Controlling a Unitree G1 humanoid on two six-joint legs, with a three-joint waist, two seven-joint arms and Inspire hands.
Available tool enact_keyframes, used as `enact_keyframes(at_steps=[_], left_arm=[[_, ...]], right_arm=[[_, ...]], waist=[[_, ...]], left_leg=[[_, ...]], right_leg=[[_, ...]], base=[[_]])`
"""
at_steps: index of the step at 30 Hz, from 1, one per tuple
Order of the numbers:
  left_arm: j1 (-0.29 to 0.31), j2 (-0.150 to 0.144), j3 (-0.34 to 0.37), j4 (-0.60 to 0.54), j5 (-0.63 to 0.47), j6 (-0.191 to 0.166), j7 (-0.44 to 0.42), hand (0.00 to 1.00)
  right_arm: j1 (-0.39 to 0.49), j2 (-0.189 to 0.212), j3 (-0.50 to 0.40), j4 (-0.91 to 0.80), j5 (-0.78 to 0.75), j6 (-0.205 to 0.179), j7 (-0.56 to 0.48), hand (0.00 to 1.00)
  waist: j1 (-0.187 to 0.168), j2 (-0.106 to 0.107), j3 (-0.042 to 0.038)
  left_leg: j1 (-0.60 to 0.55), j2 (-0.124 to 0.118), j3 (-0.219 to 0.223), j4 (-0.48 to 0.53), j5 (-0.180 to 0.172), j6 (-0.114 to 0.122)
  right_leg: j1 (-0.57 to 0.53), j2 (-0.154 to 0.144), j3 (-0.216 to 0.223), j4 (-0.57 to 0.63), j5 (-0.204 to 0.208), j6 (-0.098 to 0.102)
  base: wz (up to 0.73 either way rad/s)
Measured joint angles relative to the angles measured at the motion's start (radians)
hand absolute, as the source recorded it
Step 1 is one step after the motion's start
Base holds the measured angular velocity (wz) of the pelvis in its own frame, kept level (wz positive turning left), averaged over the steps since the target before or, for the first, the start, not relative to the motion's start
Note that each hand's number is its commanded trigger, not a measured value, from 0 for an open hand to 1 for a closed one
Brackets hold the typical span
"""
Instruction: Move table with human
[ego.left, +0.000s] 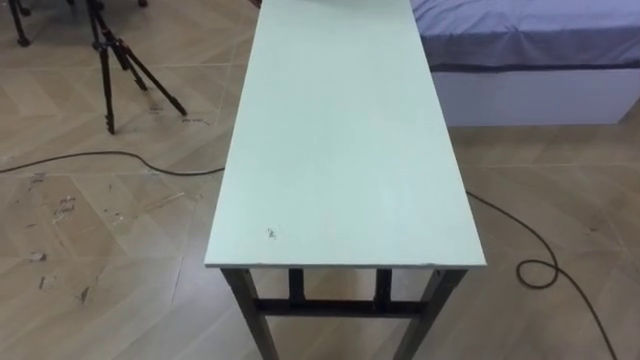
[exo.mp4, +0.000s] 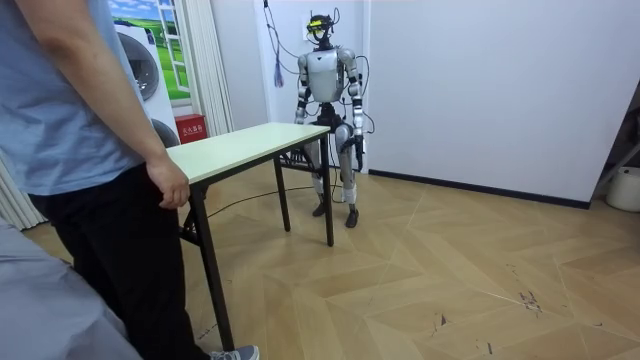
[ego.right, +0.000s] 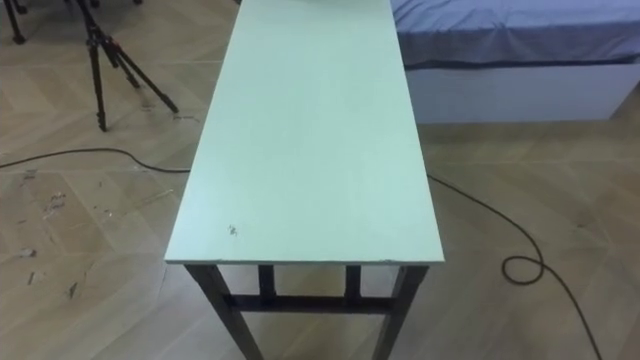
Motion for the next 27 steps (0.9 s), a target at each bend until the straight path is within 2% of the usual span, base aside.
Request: enact_keyframes(at_steps=[3,5,6,9,11,14,20,27], left_arm=[[0.018,0.003,-0.05,-0.082,-0.098,0.002,-0.045,0.0],[0.048,0.021,-0.118,-0.197,-0.191,0.008,-0.08,0.0],[0.049,0.026,-0.134,-0.219,-0.217,0.01,-0.086,0.0],[0.066,0.035,-0.22,-0.332,-0.333,0.01,-0.104,0.0],[0.104,0.04,-0.293,-0.474,-0.432,0.01,-0.115,0.0],[0.118,0.045,-0.358,-0.6,-0.518,0.012,-0.152,0.0],[0.107,0.076,-0.392,-0.716,-0.549,0.016,-0.189,0.0],[0.105,0.083,-0.395,-0.811,-0.549,0.019,-0.188,0.0]], right_arm=[[0.061,0.0,0.007,-0.208,0.11,0.007,0.031,0.0],[0.1,-0.001,0.035,-0.329,0.203,0.007,0.07,0.0],[0.107,-0.001,0.048,-0.348,0.223,0.007,0.077,0.0],[0.148,-0.016,0.133,-0.493,0.313,0.009,0.086,0.0],[0.168,-0.018,0.186,-0.596,0.337,0.009,0.106,0.0],[0.176,-0.02,0.246,-0.667,0.363,0.009,0.132,0.0],[0.178,-0.042,0.3,-0.758,0.371,0.007,0.141,0.0],[0.15,-0.054,0.298,-0.766,0.384,0.008,0.135,0.0]], waist=[[-0.006,0.004,-0.0003],[-0.006,0.002,-0.0005],[-0.007,0.003,-0.0004],[-0.003,0.006,0.001],[-0.006,0.009,0.0027],[-0.006,0.009,0.0036],[-0.01,0.009,0.0042],[-0.028,0.009,0.0058]], left_leg=[[-0.01,0.0,0.0,0.012,-0.008,0.001],[-0.011,0.0,0.004,0.012,-0.009,0.001],[-0.011,0.0,0.004,0.012,-0.009,0.001],[-0.01,-0.001,0.003,0.012,-0.009,0.001],[-0.01,-0.001,0.004,0.012,-0.011,0.001],[-0.01,-0.001,0.005,0.013,-0.012,0.002],[-0.011,-0.002,0.005,0.014,-0.012,0.002],[-0.008,-0.003,0.005,0.014,-0.011,0.002]], right_leg=[[-0.001,-0.001,-0.003,0.0,0.0,0.001],[-0.001,-0.001,-0.006,0.005,0.0,0.001],[-0.001,-0.001,-0.007,0.007,0.0,0.001],[-0.004,-0.002,-0.007,0.014,-0.002,0.003],[-0.005,-0.002,-0.005,0.013,-0.003,0.003],[-0.005,-0.003,-0.004,0.014,-0.003,0.003],[-0.006,-0.004,-0.008,0.015,-0.004,0.005],[0.0,-0.005,-0.01,0.015,-0.004,0.005]], base=[[0.02],[0.0],[0.0],[0.0],[0.0],[0.0],[0.0],[0.0]])
